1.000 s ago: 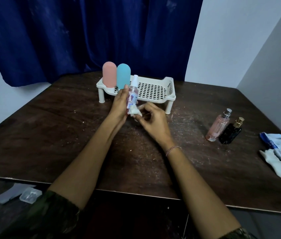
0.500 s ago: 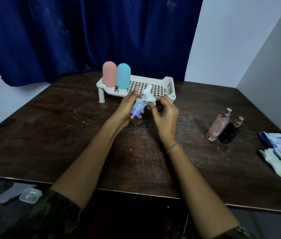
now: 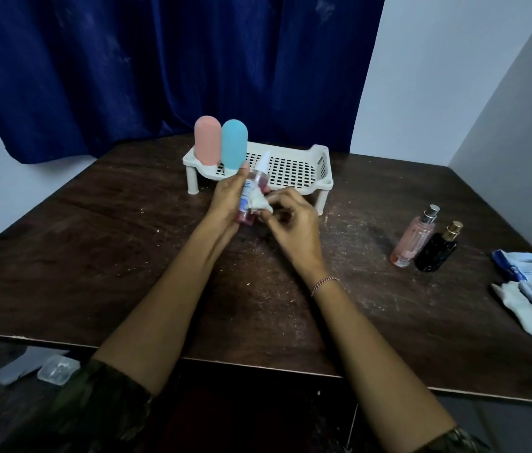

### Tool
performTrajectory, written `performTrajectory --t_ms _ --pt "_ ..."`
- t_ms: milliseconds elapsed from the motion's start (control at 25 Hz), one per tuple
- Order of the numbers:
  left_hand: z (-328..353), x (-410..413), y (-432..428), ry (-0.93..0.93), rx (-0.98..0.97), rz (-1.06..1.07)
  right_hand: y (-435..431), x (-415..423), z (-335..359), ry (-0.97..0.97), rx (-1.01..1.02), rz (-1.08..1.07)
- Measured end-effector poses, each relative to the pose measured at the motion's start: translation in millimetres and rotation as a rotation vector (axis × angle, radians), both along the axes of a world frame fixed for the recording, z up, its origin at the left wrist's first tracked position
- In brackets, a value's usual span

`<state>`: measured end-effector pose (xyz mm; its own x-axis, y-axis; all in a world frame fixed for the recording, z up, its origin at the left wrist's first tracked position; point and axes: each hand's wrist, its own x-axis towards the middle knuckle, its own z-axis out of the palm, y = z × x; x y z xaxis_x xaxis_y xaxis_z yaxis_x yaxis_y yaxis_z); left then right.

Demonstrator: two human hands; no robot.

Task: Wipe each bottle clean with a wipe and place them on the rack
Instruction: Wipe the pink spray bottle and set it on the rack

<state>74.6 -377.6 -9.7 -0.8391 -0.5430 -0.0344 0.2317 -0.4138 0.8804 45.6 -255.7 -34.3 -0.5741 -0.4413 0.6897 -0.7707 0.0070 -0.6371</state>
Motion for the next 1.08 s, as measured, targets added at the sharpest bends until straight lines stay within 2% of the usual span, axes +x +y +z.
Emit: performTrajectory --t_ms 120,240,320,440,520,640,840,1000,1080 --pt "0.6 3.2 -4.8 -0.084 0.112 0.025 -0.5 4.0 -1.0 0.037 0.045 0.083" --pt "0.7 5.2 -1.5 -0.094 0.158 -0.078 2.0 4.4 0.0 0.07 0.058 0.054" --pt "0.6 6.7 1.1 -0.098 0.074 -0.17 3.8 1.6 1.8 0.059 0.014 -0.019" --pt "1.8 11.5 6.0 -0.21 -0.211 -0.191 7.8 -9.7 4.3 -0.007 -0.125 -0.165" --pt "1.5 11.8 8.0 -0.229 -0.263 -0.174 10.5 -14.8 4.6 -0.028 -0.154 -0.232" --pt "-0.7 8.1 7.5 -0.151 -0.2 -0.15 9.2 -13.1 3.2 0.028 -0.086 -0.246" --pt "3.8 7.4 3.0 0.019 -0.036 -0.071 4.1 -1.1 0.8 0.103 0.005 -0.06" --pt "6.8 8.9 -4.5 -0.005 0.085 -0.002 2.4 3.8 -1.5 0.1 0.081 0.113" --pt "5.6 11.2 -5.3 -0.025 0.123 -0.071 2.9 3.3 -0.8 0.087 0.089 0.143"
